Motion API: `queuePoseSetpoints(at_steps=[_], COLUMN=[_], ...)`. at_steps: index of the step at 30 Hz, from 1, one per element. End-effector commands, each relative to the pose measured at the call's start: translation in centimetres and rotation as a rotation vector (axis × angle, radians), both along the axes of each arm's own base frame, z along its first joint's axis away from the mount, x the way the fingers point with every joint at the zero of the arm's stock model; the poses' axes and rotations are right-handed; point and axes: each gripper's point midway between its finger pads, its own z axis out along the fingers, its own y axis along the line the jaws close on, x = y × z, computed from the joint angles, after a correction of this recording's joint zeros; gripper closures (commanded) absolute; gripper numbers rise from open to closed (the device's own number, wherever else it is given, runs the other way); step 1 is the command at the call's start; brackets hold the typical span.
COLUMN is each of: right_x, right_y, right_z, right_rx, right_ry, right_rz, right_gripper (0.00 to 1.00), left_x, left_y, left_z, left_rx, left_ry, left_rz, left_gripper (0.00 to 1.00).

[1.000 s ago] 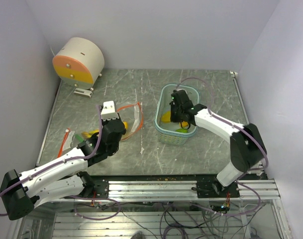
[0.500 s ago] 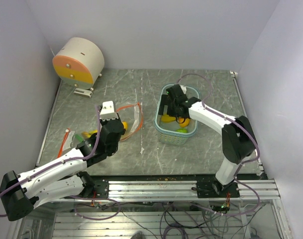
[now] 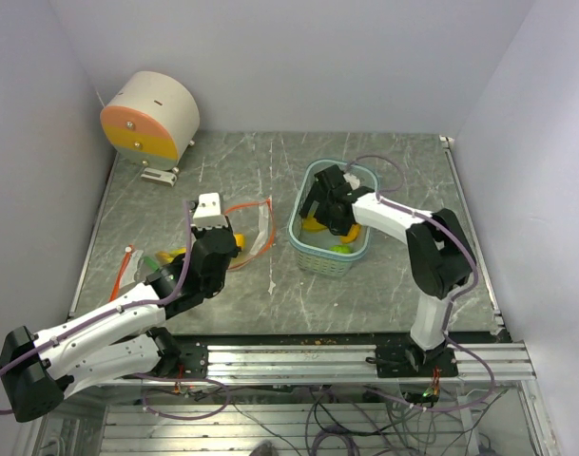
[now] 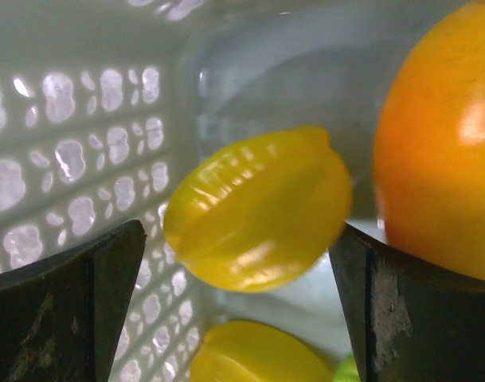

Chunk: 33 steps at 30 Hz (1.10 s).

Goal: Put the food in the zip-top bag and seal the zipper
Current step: Pick up the fake fruit from the bin.

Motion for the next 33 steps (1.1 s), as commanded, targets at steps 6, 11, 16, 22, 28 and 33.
queuePoseSetpoints(at_steps=[6, 11, 16, 22, 28, 33], right_x=[0.1, 0.1, 0.3, -0.2, -1.0, -5.9], right_y=[-0.4, -1.4, -2.5, -3.5, -1.9, 5.4], right_z=[-4.0, -2.1, 1.6, 6.2, 13.1, 20.0], right_rx=[-0.012, -0.036, -0.066, -0.087, -0.021, 0.228], right_ry=[0.042, -0.022, -0.111, -0.209, -0.412, -0.616], right_rz=[-0.039, -0.035, -0.023, 0.023, 0.217, 0.577], right_gripper=[0.24, 0.58, 0.72, 0.74, 0.77, 0.77], left_x=[0.3, 0.2, 0.2, 0.1, 0.3, 0.3], left_y=[-0.6, -0.5, -0.3, -0.2, -0.4, -0.5], left_z=[1.2, 1.2, 1.3, 1.2, 1.0, 1.4], left_rx=[-0.030, -0.028, -0.034, -0.034, -0.028, -0.026], left_ry=[-0.026, -0.023, -0.027, -0.023, -0.014, -0.017], left_rz=[-0.022, -0.017, -0.011, -0.007, -0.010, -0.010], left_gripper=[0.93, 0.93, 0.93, 0.93, 0.93, 0.93])
